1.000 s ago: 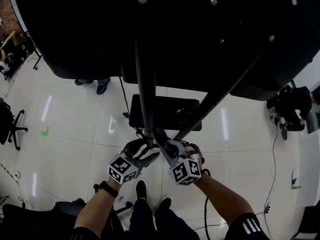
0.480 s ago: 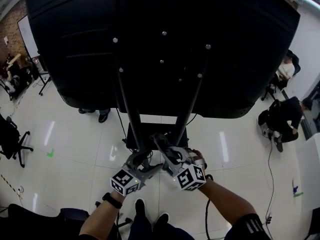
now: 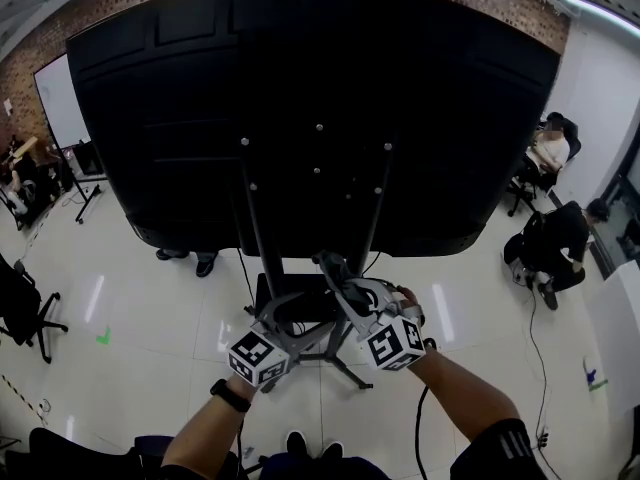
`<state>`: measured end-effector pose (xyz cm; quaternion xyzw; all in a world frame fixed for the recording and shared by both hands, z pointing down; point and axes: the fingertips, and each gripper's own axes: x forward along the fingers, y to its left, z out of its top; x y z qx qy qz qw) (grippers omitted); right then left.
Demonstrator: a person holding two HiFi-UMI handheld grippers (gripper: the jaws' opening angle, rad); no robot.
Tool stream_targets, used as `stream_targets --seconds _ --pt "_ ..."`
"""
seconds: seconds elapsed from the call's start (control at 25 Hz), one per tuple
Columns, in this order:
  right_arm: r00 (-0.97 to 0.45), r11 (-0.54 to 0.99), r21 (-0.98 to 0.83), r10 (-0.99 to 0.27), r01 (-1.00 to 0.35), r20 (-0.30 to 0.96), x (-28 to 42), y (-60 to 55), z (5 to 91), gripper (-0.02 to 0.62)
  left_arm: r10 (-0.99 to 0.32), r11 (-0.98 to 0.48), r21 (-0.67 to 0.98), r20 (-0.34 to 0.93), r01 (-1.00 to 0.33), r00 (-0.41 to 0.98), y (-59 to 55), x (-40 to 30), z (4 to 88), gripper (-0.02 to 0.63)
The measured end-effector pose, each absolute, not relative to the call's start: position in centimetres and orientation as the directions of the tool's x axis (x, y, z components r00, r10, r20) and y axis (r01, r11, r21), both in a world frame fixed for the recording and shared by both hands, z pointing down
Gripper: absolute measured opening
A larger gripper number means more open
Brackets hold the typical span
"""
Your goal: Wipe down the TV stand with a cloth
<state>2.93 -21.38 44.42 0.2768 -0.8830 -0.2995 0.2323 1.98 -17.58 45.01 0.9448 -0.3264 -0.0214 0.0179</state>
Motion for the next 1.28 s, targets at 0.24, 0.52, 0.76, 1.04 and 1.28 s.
stream_targets --seconds 0.24,0.52,0.76,1.04,1.28 --pt "-0.701 0.609 0.680 -0.686 -0.408 0.194 3.1 -21.8 39.5 0.048 -0.572 -0.819 -0.018 -0.063 -0.573 0.818 -17.5 0.8 40.8 0.324" --pt "-0.651 0.523 0.708 -0.750 -0.475 0.117 3.9 -22.9 33.0 0.048 -0.516 -0.847 -0.083 -0.101 -0.524 0.850 -18.1 0.0 36.4 0.319" --pt "-0.630 0.447 0.750 -0.775 -0.487 0.053 5.4 -24.5 27.1 0.048 -0.471 -0.861 -0.140 -0.138 -0.488 0.871 -19.1 1.9 31.4 0.319" --pt "-0.666 0.408 0.783 -0.746 -0.469 -0.010 6.9 -26.2 20.6 0.048 -0.488 -0.848 -0.142 -0.170 -0.511 0.856 -21.4 4.4 27.0 0.316" --pt "-0.685 0.374 0.843 -0.728 -0.387 0.008 7.1 -28.5 17.0 0.048 -0.516 -0.820 -0.171 -0.191 -0.546 0.835 -23.5 5.8 23.8 0.316"
